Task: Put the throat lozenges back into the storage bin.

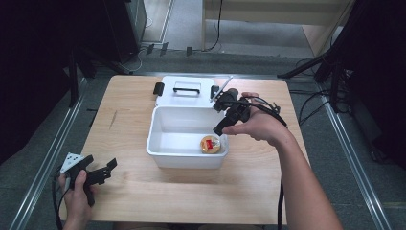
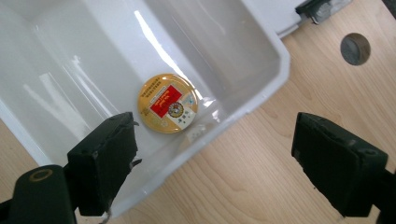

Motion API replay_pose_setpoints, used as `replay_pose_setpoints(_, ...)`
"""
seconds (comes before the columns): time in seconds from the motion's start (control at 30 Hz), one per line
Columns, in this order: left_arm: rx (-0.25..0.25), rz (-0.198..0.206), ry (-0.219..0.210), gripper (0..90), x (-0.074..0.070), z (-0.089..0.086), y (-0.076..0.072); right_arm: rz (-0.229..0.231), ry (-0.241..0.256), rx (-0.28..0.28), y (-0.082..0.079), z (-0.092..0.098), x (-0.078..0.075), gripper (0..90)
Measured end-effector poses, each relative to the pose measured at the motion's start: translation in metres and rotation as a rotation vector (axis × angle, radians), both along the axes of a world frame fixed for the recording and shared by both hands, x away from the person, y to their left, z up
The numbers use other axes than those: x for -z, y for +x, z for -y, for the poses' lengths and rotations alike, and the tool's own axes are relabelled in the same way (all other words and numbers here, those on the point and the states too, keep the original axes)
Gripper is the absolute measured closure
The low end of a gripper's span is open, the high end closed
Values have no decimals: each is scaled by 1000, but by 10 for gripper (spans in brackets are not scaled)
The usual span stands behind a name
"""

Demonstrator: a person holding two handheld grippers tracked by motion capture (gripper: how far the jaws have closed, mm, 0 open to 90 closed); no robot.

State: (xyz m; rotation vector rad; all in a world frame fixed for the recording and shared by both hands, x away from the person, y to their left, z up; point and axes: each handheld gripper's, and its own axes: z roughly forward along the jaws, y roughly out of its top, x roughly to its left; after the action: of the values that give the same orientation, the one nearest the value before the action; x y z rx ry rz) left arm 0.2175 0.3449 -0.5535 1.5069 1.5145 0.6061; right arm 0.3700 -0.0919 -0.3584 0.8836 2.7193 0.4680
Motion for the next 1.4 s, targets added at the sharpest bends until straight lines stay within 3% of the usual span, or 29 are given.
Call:
replay_pose_setpoints(0.33,5,-4,11,0,0,0,0,17,40,72,-6,39,-4,134)
replay_pose_setpoints(0.63,4,-5,10,0,0,0,-1,30,59,157,-12,81,11,129)
replay_pose_setpoints(0.97,2,-2,11,0,0,0,-1,69,121,297,-28,130,47,58)
replay_pose_setpoints(1.13,0,0,11,0,0,0,-1,102,175,331,-41,152,72,26)
replay_pose_setpoints(1.17,1,1,14,0,0,0,-1,113,195,347,-47,160,83,25)
replay_pose_setpoints(1.3,3,3,11,0,0,0,-1,134,210,371,-55,169,98,25)
replay_pose_setpoints(1.4,4,1,14,0,0,0,-1,161,253,390,-66,179,115,16)
